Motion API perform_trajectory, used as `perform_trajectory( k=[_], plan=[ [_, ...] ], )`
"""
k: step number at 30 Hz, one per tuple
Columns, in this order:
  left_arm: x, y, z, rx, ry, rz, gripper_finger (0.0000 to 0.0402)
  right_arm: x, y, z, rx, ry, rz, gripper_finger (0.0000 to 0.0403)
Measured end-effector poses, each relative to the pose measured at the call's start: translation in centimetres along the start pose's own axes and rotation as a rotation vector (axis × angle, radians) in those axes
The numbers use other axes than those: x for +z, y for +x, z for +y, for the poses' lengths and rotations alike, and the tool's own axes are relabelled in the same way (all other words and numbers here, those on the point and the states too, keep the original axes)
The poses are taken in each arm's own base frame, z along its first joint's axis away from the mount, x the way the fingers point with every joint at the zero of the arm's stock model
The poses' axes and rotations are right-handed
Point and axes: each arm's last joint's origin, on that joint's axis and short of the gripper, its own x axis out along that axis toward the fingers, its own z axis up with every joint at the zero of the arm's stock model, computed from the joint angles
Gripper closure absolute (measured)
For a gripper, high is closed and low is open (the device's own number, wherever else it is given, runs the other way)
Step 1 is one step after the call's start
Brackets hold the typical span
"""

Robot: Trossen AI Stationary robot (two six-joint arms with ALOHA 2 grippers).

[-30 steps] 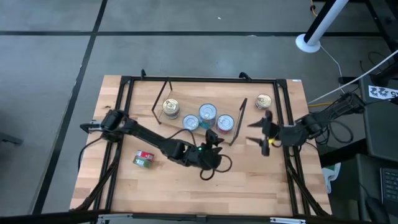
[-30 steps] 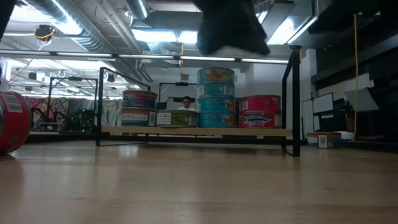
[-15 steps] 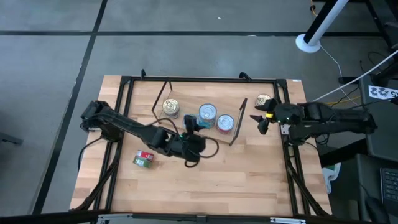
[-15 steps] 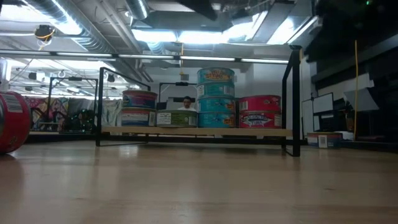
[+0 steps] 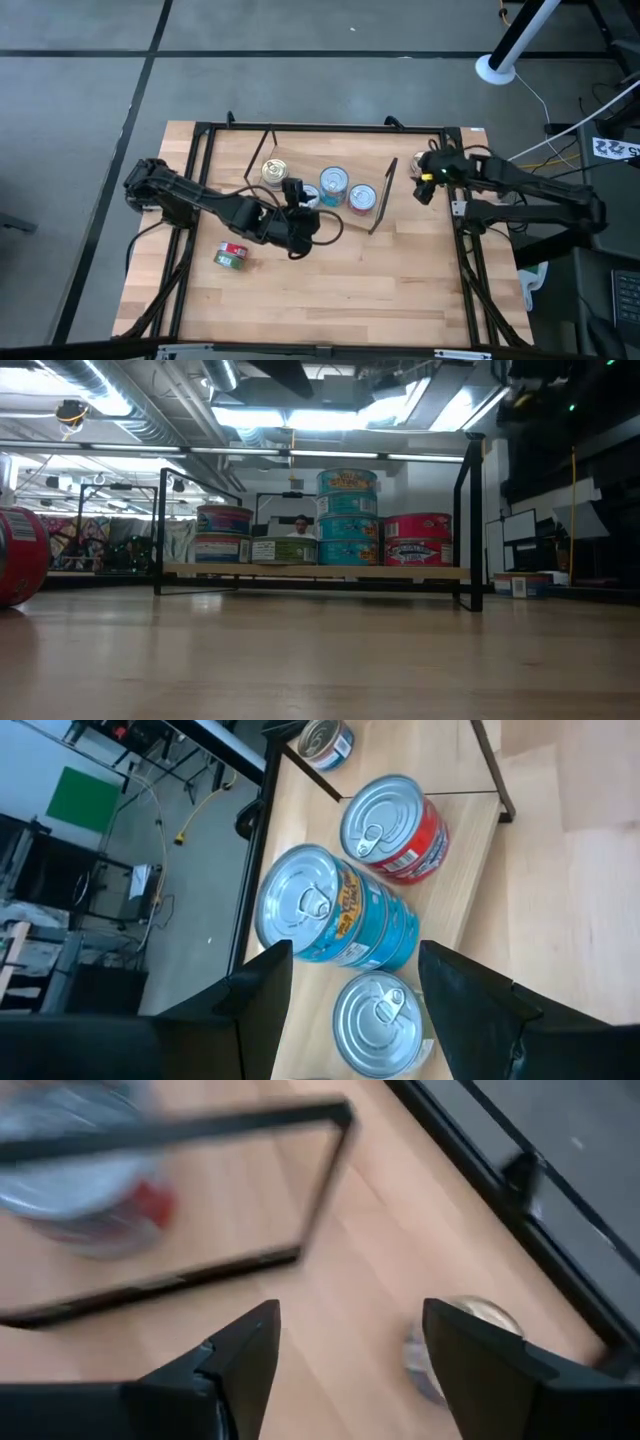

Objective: Stack canned seafood by type on shelf
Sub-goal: Stack the blue-pink tuna can on top of the blue-pink tuna can on the shelf

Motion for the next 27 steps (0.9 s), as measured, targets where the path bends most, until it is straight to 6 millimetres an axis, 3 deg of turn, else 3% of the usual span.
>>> perform_trajectory(
  k=[15, 27],
  plan=[
    [0.0, 0.0, 0.0, 0.000, -0.001, 0.000, 0.0188, 0.0, 7.6, -3.0, -0.093, -0.039, 0.433, 0.0157],
    [0.0, 0.0, 0.0, 0.001, -0.021, 0.001, 0.0188, -0.5, 10.1, -4.2, -0.098, -0.078, 0.558, 0.0157]
  ],
)
